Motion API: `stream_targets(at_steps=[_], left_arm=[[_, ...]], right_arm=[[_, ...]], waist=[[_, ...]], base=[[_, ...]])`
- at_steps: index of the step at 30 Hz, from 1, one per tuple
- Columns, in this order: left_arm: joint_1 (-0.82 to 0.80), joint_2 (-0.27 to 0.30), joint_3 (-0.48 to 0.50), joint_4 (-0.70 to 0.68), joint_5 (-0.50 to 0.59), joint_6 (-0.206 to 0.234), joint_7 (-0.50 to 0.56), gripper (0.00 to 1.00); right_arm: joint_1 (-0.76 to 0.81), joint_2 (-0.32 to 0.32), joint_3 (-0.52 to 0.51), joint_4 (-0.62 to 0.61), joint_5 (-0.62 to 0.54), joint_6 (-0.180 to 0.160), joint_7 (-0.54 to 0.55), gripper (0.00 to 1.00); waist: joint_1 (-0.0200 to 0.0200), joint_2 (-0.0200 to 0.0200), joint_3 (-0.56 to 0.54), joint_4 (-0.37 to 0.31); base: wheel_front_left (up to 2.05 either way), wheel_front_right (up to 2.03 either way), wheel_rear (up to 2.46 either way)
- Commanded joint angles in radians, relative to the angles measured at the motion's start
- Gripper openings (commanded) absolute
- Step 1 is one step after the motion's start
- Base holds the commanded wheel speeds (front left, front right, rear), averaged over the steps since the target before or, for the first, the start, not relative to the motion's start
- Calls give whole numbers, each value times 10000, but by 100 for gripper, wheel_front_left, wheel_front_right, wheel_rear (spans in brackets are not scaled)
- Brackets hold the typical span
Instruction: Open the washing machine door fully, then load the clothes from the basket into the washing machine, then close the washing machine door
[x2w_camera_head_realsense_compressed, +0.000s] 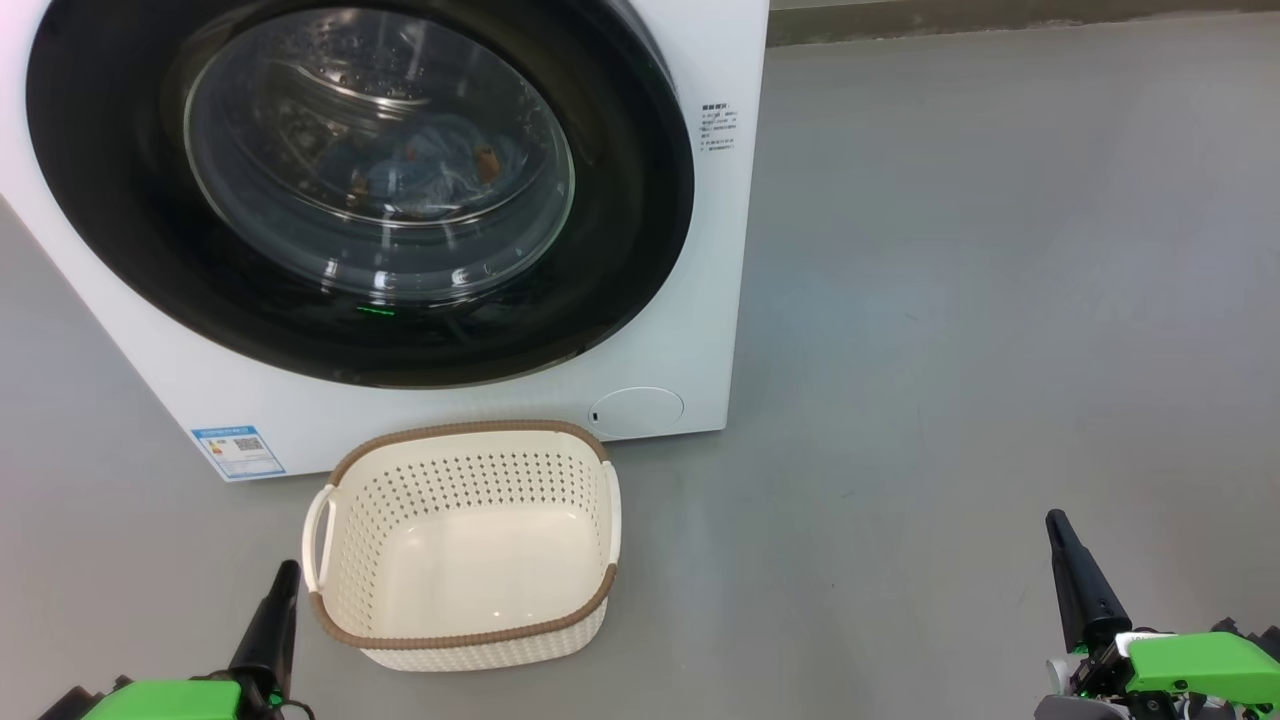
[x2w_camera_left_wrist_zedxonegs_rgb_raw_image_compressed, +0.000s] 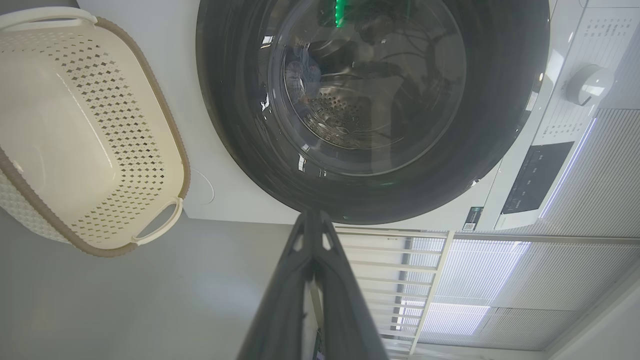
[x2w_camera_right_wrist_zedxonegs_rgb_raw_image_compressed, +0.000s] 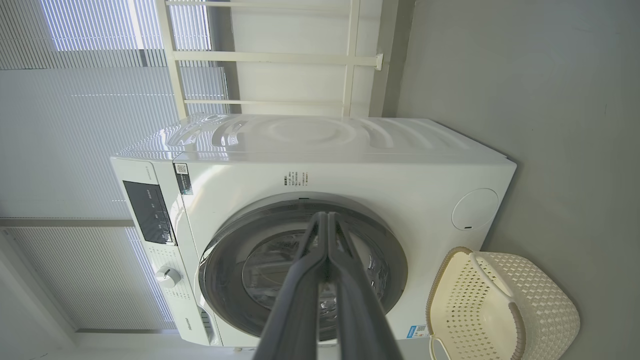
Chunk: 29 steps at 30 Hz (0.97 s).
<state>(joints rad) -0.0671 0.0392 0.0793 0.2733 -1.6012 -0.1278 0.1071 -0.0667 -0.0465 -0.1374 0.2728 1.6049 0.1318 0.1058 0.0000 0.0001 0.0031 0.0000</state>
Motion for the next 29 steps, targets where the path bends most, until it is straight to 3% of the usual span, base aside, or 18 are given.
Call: stream_targets(at_steps=[1, 29], left_arm=[[-409, 110, 346, -284, -74, -29, 62, 0], [-409, 110, 345, -284, -74, -29, 61, 0]], right_arm=[[-412, -37, 235, -280, 37, -11, 75, 0], [-412, -37, 236, -280, 38, -11, 74, 0]], waist=[[0, -1, 0, 0], [0, -1, 0, 0]], base=[[0, 0, 0], [0, 0, 0]])
